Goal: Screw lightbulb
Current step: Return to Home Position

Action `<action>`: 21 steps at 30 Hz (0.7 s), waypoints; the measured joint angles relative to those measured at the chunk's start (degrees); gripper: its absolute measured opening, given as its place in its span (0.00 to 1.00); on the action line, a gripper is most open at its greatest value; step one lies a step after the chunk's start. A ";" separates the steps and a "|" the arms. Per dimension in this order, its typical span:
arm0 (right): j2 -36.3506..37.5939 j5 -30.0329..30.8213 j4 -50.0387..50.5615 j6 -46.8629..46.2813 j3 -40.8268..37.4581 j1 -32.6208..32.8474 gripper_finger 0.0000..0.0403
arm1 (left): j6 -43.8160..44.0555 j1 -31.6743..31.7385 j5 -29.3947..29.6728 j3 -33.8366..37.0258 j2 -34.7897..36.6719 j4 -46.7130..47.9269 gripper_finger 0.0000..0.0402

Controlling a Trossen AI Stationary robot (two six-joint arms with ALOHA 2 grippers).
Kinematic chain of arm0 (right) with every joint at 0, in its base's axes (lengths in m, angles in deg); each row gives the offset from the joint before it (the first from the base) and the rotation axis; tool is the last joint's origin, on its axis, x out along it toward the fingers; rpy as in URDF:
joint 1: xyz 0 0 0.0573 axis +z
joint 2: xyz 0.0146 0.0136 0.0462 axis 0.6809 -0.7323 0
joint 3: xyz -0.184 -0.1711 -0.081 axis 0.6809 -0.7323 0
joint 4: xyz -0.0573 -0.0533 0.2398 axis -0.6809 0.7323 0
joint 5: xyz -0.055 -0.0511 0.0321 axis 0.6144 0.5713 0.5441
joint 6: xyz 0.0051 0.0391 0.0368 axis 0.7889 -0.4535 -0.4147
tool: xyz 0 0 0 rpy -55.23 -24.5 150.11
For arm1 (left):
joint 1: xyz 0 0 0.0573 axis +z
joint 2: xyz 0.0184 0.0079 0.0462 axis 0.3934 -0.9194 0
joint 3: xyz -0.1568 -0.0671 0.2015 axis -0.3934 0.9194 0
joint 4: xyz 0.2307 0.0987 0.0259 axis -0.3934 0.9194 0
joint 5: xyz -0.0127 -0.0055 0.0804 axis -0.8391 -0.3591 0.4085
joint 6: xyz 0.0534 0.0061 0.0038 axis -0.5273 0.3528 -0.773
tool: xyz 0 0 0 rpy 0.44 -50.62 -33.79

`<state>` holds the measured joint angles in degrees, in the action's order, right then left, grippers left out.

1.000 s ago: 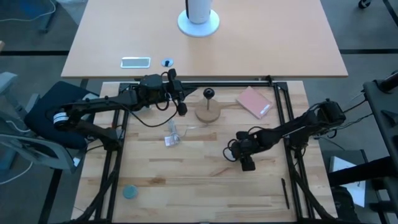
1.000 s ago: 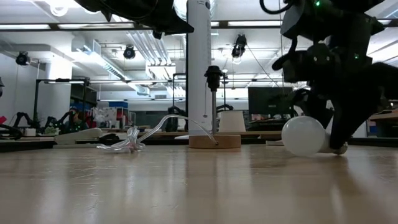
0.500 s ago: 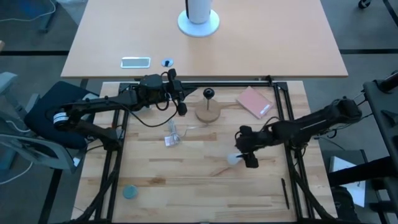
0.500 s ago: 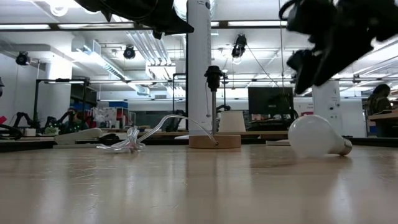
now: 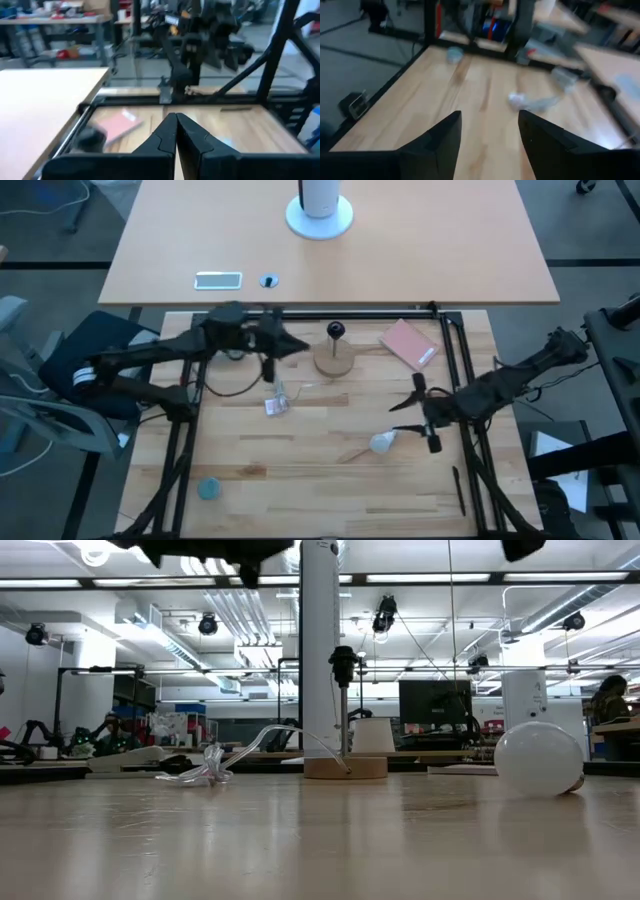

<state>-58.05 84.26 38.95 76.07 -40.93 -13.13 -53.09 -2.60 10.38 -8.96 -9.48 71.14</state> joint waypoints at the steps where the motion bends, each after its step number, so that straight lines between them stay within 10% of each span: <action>1: 1.87 0.17 -0.09 0.09 -0.67 -0.04 0.45 | -0.20 0.45 1.20 1.61 2.86 1.72 0.00; 14: 13.39 3.65 -12.48 4.49 -12.44 -0.13 0.37 | -6.06 4.51 44.88 27.55 51.07 5.41 0.00; 21: 13.40 2.89 -32.98 14.79 -22.89 -0.18 0.30 | -11.71 4.71 35.99 33.95 58.65 9.75 0.00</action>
<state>-44.65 87.16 5.97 90.87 -63.82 -13.31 -64.80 2.11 46.37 24.99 49.17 80.89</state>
